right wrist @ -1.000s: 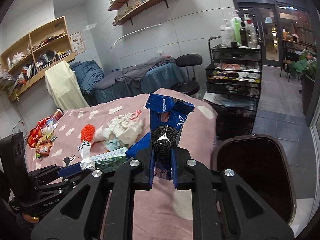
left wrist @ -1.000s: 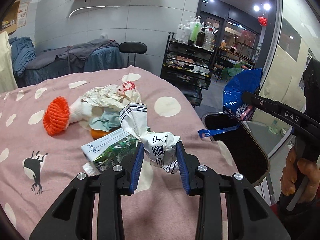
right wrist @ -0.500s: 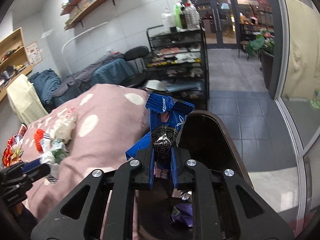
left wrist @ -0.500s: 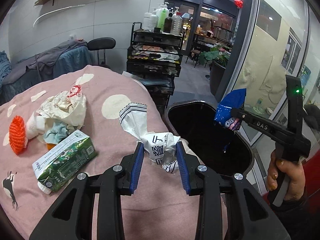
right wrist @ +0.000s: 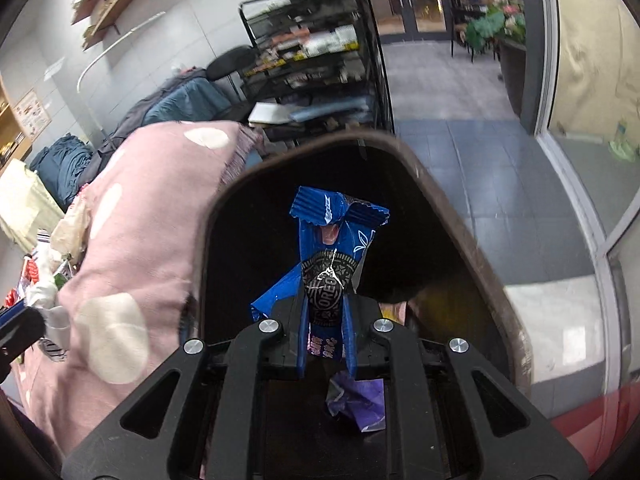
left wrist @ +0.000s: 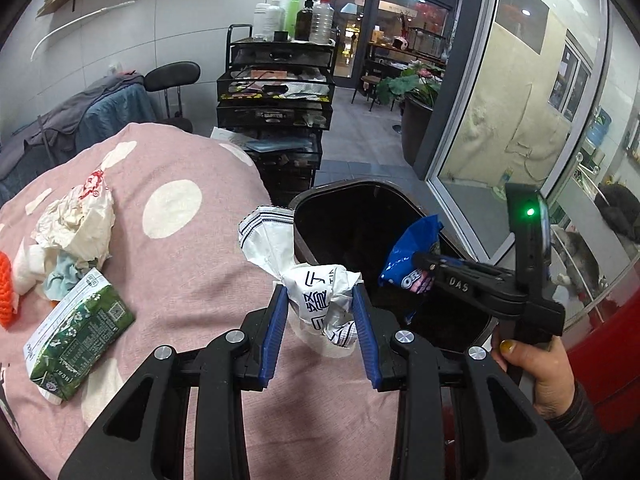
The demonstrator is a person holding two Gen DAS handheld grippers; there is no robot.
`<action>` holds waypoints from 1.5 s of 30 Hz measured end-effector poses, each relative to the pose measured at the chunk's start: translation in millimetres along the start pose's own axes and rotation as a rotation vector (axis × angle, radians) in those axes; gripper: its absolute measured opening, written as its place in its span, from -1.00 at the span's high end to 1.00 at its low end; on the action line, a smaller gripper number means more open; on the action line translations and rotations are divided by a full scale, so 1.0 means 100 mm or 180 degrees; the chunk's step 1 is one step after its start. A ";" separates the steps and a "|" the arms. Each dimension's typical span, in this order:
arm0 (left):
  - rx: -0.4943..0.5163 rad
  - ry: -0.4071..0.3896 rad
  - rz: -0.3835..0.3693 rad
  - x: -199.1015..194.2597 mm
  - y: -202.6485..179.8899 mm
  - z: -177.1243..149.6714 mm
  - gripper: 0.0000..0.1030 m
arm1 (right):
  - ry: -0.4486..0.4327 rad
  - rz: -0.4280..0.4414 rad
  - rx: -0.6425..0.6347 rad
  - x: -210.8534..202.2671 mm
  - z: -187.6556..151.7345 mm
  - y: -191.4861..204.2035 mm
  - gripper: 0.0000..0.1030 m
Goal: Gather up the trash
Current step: 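Carry the blue wrapper over the black bin and open the right tool, then lower the white paper into the black bin and open the left tool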
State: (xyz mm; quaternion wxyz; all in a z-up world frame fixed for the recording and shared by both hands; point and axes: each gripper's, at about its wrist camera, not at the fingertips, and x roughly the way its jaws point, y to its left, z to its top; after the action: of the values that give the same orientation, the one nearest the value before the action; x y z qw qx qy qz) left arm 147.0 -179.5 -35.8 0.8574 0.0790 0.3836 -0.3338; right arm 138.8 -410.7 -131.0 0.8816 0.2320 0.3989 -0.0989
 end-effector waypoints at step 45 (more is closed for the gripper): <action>0.0592 0.0476 -0.0066 0.84 -0.88 0.26 -0.03 | -0.0847 -0.0433 0.0552 -0.75 0.10 -0.64 -0.80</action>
State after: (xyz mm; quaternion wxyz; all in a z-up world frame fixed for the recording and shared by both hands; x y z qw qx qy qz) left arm 147.1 -300.0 -67.1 0.8119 0.1790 0.4147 -0.3700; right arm 73.0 -472.0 -90.2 0.8946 0.2645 0.2834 -0.2223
